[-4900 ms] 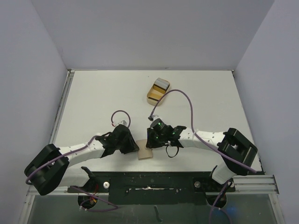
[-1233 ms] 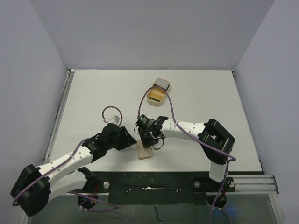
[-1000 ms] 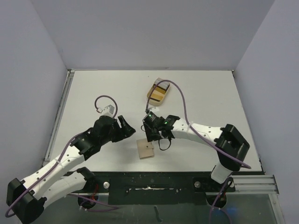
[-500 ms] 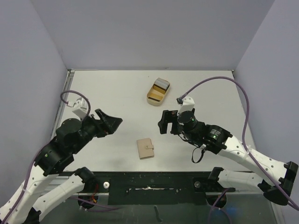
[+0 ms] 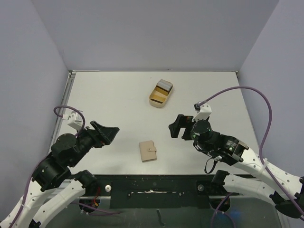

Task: Put the credit cards into the card holder
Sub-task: Reset both arms

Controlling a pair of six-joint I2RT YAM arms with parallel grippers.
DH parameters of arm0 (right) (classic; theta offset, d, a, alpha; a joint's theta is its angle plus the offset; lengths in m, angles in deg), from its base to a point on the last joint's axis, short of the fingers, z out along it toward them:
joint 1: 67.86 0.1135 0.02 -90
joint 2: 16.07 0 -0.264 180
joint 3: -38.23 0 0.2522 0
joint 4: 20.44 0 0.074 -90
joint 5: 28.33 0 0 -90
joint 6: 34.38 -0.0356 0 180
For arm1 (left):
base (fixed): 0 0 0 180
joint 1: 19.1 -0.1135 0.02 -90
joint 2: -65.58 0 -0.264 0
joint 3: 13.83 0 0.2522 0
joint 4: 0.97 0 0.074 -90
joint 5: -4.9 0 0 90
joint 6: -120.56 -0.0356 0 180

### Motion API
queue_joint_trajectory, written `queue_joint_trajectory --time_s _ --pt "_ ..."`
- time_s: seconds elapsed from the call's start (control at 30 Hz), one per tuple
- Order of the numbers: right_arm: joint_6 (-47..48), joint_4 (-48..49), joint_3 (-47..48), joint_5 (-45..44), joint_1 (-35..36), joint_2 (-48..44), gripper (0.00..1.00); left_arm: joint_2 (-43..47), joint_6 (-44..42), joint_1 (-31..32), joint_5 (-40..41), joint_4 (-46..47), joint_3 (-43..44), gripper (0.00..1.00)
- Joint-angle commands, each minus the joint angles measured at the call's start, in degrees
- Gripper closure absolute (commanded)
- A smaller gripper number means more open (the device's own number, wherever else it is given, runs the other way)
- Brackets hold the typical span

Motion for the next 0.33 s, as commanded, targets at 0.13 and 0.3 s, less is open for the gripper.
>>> queue_joint_trajectory --time_s 0.13,0.3 --pt "-2.87 2.98 -1.29 -1.35 0.22 0.45 0.02 0.19 0.79 -0.28 -0.44 4.41 -2.94 0.27" --pt "-2.75 3.98 -1.68 -0.90 0.26 1.50 0.02 -0.94 0.81 -0.28 0.41 3.90 -2.18 0.27"
